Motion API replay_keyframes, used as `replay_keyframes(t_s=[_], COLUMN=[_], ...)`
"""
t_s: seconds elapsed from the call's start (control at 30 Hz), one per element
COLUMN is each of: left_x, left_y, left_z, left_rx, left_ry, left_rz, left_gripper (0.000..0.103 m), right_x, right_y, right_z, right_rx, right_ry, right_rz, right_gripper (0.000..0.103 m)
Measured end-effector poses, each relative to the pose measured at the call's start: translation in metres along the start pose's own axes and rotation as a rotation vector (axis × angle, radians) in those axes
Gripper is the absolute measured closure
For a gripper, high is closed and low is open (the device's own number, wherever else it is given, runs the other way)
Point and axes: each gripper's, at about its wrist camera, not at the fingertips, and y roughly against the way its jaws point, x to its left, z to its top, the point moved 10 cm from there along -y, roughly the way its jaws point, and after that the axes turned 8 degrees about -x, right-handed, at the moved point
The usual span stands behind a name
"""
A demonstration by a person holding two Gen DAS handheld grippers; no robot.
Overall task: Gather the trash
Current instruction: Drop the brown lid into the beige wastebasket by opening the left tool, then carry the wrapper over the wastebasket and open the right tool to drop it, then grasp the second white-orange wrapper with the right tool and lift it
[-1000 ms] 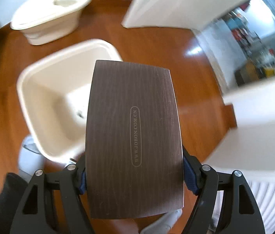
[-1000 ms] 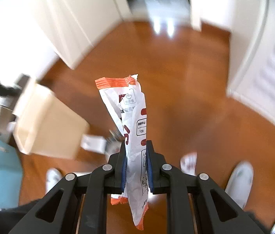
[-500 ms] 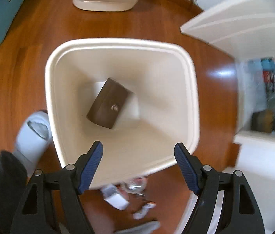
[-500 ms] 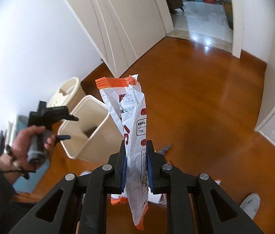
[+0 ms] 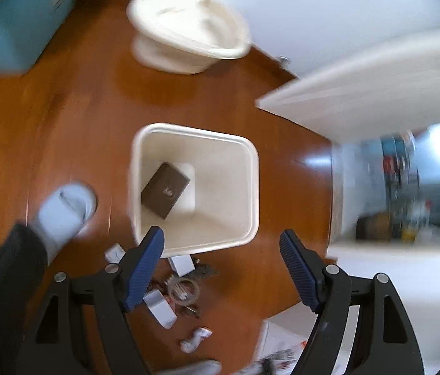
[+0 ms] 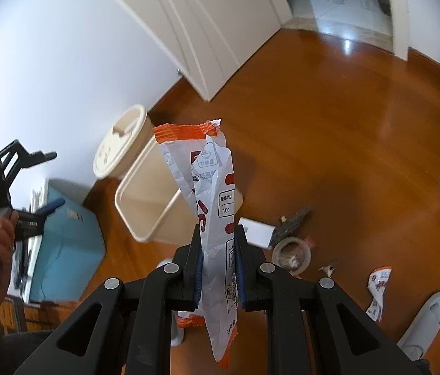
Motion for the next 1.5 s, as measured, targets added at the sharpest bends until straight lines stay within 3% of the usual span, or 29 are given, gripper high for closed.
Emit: replay_keyframes(t_s=[0.1,0.23,0.3,0.43,0.6,0.73,0.87,0.93,0.97,1.13,1.27,1.4,1.5], left_x=[0.003,0.009,0.024,0.045,0.045,0.042,0.044,0.045,0.044,0.038,0.034,0.016,0.004], left_y=[0.005,0.015,0.013,0.002,0.009,0.015,0.011,0.009,0.008,0.004,-0.004,-0.017,-0.028], left_z=[0.019,0.035,0.040,0.042,0.054,0.055,0.049,0.045,0.044,0.039,0.028,0.004,-0.017], left_rx=[0.017,-0.009,0.006,0.064,0.060,0.061,0.082,0.087,0.091,0.097,0.117,0.147,0.189], left_ry=[-0.005,-0.029,0.005,0.106,0.124,0.127,0.129,0.139,0.140,0.085,0.061,-0.029,-0.088], left_rz=[-0.014,-0.013,0.007,0.017,-0.012,-0.032,-0.026,-0.022,-0.021,-0.008,0.015,0.033,0.048], left_gripper=[0.027,0.027,0.027,0.027,0.027,0.027,0.027,0.027,0.027,0.027,0.027,0.027,0.027], right_x=[0.015,0.080,0.115,0.143,0.147,0.139,0.131,0.128,0.129,0.126,0.113,0.030,-0.090], right_y=[-0.016,-0.066,-0.105,-0.182,-0.264,-0.284,-0.285,-0.280,-0.277,-0.258,-0.211,-0.161,-0.135], right_z=[-0.005,0.021,0.038,0.052,0.030,0.014,0.008,0.008,0.008,0.016,0.030,0.024,-0.009], right_rx=[0.021,0.052,0.074,0.151,0.272,0.314,0.349,0.355,0.354,0.333,0.290,0.278,0.340], right_ry=[0.004,0.046,0.078,0.035,0.035,0.034,0.028,0.053,0.077,0.126,0.179,0.215,0.193], right_rz=[0.002,0.065,0.090,0.080,-0.025,-0.080,-0.102,-0.111,-0.124,-0.123,-0.071,-0.145,-0.317], right_gripper=[0.085,0.084,0.084,0.084,0.079,0.071,0.062,0.045,0.042,0.041,0.040,0.028,0.028])
